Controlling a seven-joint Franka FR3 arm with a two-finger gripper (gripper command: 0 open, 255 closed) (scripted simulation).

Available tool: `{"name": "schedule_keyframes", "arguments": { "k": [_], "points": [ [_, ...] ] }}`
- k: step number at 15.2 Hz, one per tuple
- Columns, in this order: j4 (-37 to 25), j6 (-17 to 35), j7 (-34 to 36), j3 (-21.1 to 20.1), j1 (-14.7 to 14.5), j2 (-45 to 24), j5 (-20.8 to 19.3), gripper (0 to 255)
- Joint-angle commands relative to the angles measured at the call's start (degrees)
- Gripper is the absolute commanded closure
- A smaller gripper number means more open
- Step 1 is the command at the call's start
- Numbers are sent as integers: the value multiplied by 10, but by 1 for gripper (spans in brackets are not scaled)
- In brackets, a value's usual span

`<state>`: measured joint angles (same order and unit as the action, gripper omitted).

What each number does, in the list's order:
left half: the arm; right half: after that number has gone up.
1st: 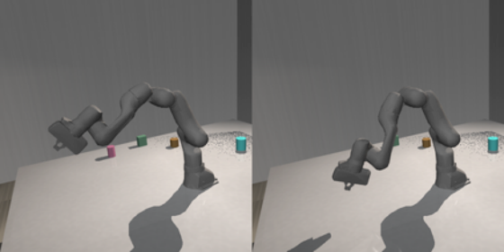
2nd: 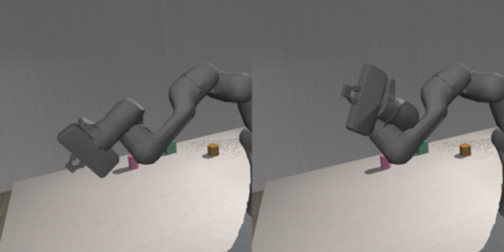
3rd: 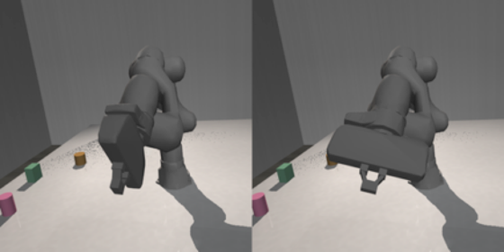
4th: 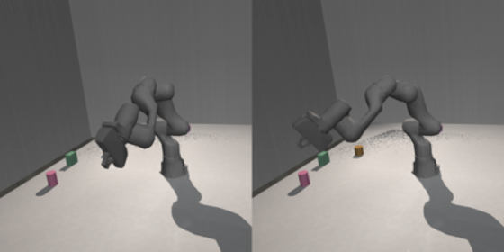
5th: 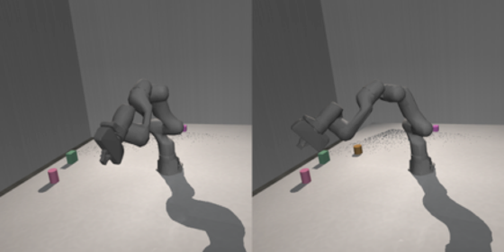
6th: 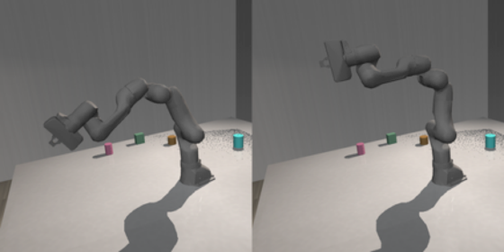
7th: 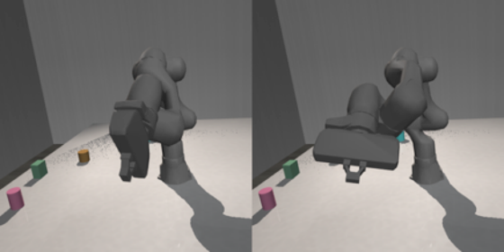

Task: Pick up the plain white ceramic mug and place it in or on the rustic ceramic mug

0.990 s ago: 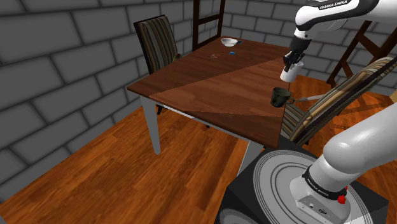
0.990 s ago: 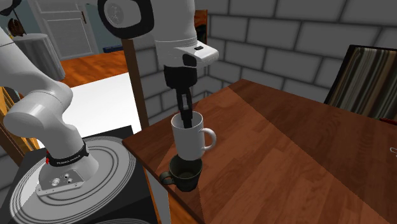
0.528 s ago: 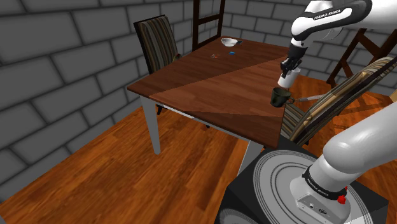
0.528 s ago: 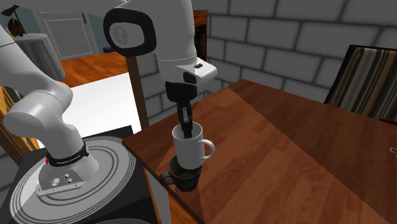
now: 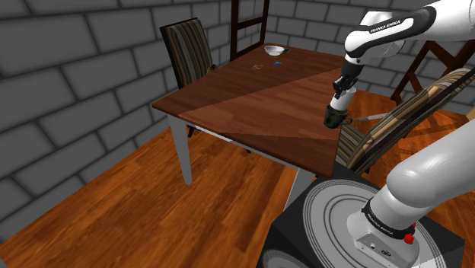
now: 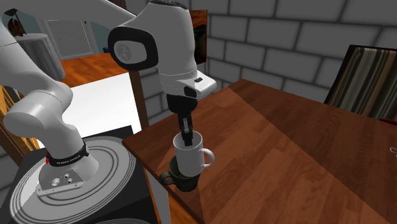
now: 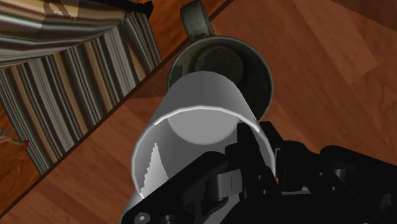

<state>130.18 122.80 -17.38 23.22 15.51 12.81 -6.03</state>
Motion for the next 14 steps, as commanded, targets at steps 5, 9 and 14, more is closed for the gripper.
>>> {"name": "schedule_keyframes", "arguments": {
  "k": [5,9,14],
  "points": [
    [0,1,0,0,0,0,0,0],
    [0,1,0,0,0,0,0,0],
    [-47,-74,6,-9,0,28,-6,0]
  ]
}}
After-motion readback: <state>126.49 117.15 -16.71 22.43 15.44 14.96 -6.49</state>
